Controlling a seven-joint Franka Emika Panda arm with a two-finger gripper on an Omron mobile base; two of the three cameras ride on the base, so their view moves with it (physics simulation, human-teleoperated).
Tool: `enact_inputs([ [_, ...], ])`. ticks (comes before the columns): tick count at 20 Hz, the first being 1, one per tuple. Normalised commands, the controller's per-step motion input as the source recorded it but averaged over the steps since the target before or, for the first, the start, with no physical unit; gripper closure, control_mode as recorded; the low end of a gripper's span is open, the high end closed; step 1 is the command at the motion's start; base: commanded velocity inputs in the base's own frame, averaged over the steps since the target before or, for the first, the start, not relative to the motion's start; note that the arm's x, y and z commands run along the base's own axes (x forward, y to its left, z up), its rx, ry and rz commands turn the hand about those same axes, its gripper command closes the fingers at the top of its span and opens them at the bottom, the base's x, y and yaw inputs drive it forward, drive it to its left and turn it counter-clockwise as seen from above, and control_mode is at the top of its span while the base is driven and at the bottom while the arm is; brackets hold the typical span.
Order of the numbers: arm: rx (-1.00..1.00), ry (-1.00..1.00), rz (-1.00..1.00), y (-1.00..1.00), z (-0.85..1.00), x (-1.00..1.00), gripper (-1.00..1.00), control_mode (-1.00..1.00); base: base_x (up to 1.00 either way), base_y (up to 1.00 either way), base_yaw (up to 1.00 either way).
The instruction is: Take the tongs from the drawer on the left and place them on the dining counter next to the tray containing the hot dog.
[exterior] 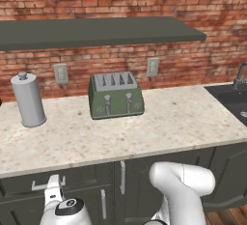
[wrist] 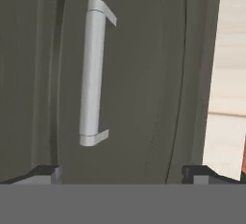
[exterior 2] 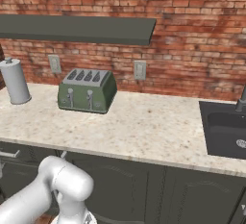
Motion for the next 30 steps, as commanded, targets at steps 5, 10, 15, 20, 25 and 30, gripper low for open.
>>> enact_inputs([
  [5,-0.03,0.00,0.00,0.14,-0.31,0.17,-1.00,-1.00,0.00,0.00,0.00],
  [10,-0.03,0.00,0.00,0.09,-0.26,0.13,-1.00,-1.00,0.00,0.00,0.00],
  [15,0.00,0.00,0.00,0.07,-0.10,0.20,-1.00,-1.00,0.00,0.00,0.00],
  [20,0.00,-0.01,0.00,0.07,-0.12,0.26,-1.00,-1.00,0.00,0.00,0.00],
  [25,0.00,-0.02,0.00,0.07,-0.25,0.25,-1.00,-1.00,0.00,0.00,0.00],
  [30,0.00,-0.02,0.00,0.10,-0.23,0.24,-1.00,-1.00,0.00,0.00,0.00],
])
